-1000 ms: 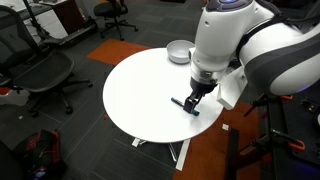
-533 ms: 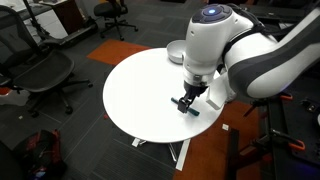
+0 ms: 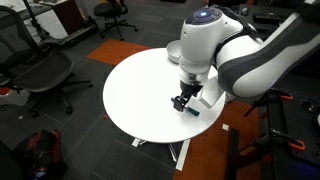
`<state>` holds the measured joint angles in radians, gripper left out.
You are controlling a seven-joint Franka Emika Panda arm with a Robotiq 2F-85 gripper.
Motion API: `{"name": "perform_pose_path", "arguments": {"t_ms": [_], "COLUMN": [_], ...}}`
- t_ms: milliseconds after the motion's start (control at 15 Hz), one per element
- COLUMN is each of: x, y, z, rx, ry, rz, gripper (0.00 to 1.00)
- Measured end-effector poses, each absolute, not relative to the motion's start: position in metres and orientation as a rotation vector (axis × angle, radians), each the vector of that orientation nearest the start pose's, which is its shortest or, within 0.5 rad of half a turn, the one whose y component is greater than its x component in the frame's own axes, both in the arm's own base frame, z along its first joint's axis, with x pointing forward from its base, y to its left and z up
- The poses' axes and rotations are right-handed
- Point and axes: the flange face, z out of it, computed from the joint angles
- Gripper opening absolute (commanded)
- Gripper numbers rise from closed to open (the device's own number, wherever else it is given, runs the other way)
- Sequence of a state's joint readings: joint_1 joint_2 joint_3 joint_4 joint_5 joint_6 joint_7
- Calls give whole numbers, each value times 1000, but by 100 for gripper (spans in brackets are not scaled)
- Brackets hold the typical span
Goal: Move the marker to the left
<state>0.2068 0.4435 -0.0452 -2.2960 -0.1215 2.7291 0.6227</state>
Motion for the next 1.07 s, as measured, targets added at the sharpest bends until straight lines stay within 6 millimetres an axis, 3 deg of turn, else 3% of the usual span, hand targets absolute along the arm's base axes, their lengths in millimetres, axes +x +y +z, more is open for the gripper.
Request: {"name": "perform_pose_path", "arguments": {"t_ms": [333,400,467,1067], "x": [518,519,519,520], "y": [85,84,84,83], "z": [144,142,140,130], "rx": [-3146,-3145,-3144,-3138], "ry": [587,593,598,623], "rz": [1,5,10,32], "gripper": [100,75,74,5]}}
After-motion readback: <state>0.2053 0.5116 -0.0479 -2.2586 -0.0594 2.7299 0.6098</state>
